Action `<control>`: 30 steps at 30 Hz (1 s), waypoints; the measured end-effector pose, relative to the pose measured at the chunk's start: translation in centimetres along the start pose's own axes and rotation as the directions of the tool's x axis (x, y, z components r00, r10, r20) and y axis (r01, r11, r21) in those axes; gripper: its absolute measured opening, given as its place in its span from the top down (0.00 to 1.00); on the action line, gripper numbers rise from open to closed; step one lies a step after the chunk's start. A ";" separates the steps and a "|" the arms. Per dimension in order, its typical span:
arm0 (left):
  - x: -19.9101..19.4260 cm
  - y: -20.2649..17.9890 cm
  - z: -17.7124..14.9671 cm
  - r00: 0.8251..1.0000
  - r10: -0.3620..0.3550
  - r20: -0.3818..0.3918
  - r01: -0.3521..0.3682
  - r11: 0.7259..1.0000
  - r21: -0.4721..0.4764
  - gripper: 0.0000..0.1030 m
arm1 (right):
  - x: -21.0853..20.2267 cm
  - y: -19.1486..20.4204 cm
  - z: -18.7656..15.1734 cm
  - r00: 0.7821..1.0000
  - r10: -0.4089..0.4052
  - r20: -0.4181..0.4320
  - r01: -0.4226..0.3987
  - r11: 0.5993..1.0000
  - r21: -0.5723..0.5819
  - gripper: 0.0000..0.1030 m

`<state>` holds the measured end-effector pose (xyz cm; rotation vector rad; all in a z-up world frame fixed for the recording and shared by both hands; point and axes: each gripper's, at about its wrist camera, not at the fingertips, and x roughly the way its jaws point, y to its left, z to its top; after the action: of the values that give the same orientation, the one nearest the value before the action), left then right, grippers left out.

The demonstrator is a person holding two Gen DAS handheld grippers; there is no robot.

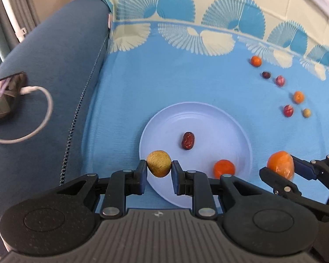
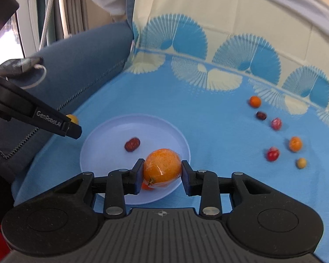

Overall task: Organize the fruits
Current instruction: 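Open both tools to release the fruits onto the plate, then withdraw both open tools from the plate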

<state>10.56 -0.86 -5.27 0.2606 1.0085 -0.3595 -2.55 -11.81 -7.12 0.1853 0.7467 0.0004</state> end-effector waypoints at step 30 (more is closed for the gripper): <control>-1.6 0.6 -3.7 0.995 0.099 -0.011 -0.098 0.993 0.060 0.00 | 0.3 1.1 -0.2 0.984 -0.005 -0.178 0.001 1.000 -0.025 0.02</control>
<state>7.18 1.33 -5.77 0.3658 0.9956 -0.2984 -2.42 -10.70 -7.24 0.1613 0.9254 0.0236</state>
